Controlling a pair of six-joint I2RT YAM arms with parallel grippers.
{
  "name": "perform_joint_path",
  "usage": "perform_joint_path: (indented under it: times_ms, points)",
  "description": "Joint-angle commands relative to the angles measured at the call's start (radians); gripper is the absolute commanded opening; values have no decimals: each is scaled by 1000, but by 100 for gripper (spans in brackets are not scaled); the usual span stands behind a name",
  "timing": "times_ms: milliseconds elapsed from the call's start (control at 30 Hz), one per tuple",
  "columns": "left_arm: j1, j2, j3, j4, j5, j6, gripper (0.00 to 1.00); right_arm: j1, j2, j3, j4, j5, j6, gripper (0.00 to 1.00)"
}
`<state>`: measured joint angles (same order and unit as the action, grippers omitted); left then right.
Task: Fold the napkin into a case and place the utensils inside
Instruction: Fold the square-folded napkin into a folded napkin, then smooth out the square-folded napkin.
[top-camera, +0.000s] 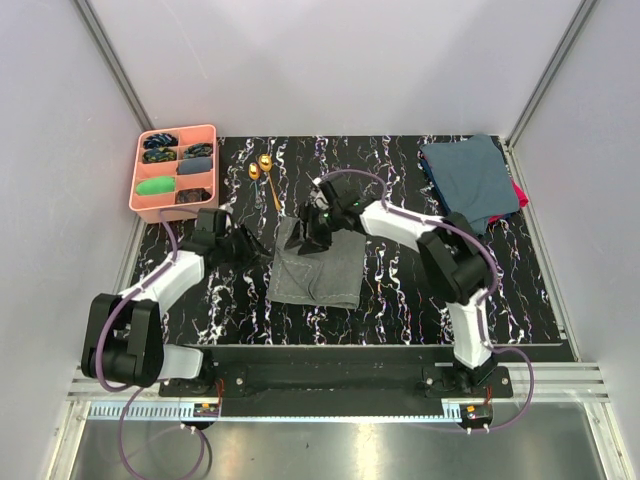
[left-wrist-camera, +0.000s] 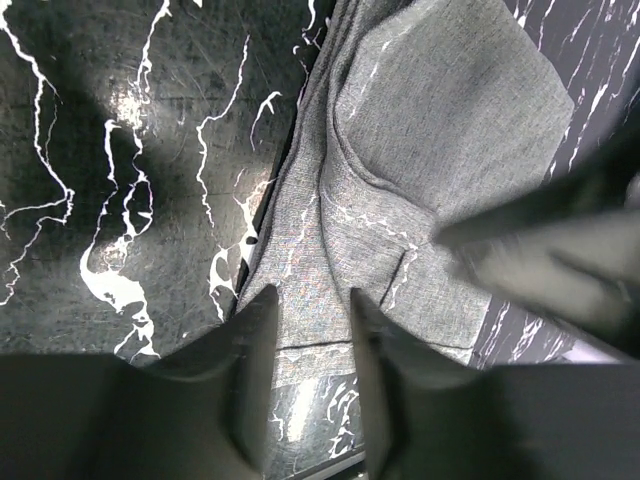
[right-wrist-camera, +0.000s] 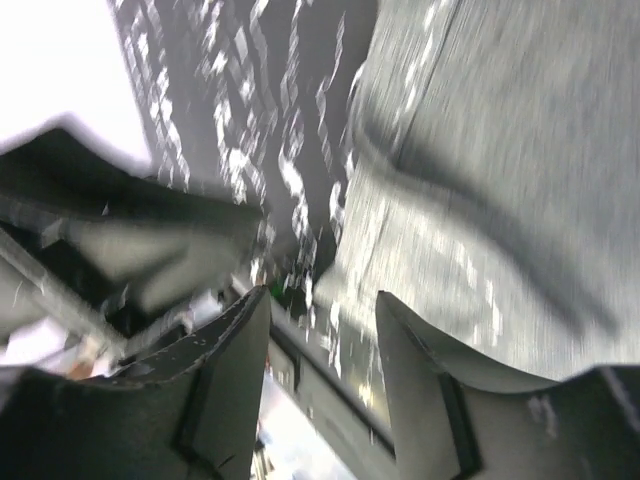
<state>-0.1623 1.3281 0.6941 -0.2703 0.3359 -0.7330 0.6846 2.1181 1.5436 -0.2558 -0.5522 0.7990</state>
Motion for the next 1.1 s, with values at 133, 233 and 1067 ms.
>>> perform_joint_path:
  times_ms: [133,233,1067]
  points:
    - [-3,81,148,-24,121,124,60,-114,-365,-285,-57,-34,-162,60]
    - [-36,118,183,-69,83,113,60,-128,-382,-353,-65,-54,-234,65]
    - [-79,-216,-2,-76,19,-23,43,-37,-106,-359,288,-134,-87,64]
